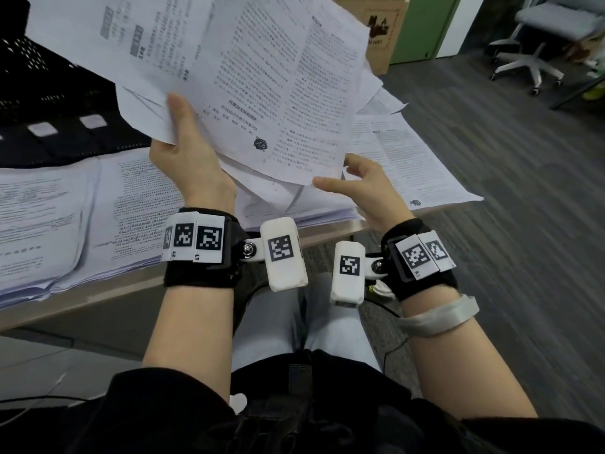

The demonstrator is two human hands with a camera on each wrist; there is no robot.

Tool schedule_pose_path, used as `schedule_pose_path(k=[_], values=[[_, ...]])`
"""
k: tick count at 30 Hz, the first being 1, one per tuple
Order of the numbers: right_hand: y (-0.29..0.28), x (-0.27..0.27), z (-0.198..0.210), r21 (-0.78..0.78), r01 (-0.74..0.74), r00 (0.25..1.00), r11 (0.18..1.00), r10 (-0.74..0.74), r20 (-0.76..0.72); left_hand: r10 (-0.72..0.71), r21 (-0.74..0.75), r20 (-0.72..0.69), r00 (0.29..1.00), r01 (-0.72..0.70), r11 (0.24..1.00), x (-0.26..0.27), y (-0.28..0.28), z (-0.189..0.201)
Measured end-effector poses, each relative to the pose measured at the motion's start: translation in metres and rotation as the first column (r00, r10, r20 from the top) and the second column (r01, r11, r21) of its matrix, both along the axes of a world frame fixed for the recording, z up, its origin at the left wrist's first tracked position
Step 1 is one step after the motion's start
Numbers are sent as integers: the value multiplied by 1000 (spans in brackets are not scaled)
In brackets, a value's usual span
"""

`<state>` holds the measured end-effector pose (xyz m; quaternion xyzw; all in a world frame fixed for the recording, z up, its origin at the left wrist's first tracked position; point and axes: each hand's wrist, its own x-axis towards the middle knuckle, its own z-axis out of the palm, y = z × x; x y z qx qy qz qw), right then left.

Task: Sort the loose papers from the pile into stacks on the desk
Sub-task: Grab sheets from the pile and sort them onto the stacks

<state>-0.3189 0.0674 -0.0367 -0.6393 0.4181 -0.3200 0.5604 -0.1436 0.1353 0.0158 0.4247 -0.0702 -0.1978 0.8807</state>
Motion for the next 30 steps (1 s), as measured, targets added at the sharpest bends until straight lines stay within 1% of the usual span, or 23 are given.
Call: schedule_pose_path(k=[2,4,8,10,12,14,16,20,24,27,30], values=[[-2,-1,-1,-25,63,998,998,-63,-1,-10,-14,-4,1000,10,1000,-5,-1,1],[-6,-4,-3,4,154,988,988,-154,17,-14,-24,-27,1000,13,1000,-10,-3,1],[-11,-12,-3,82,281,948,956,-289,131,-72,-57,-61,996,69,996,-18,-6,1],[-16,-19,-4,116,364,903,924,-381,201,-93,-53,-74,993,89,995,-22,-7,2],[-21,-28,-5,148,457,839,877,-480,257,-95,-36,-74,993,92,995,-24,-10,1],[-28,-38,-5,170,532,772,829,-558,304,-73,-43,-45,996,71,997,-24,-13,0],[-37,-50,-8,165,595,722,787,-613,320,-28,-64,1,1000,28,998,-22,-17,-2],[-55,-77,-17,142,666,690,733,-677,257,46,-92,60,997,-40,995,-23,-27,-4],[-71,-103,-28,126,702,690,701,-713,127,99,-106,116,988,-86,991,-32,-40,-3],[-83,-120,-35,53,728,684,683,-729,4,102,-116,151,983,-84,990,-40,-49,-4],[-91,-132,-39,-38,718,688,695,-717,-109,127,-118,168,978,-108,987,-49,-58,-6]])
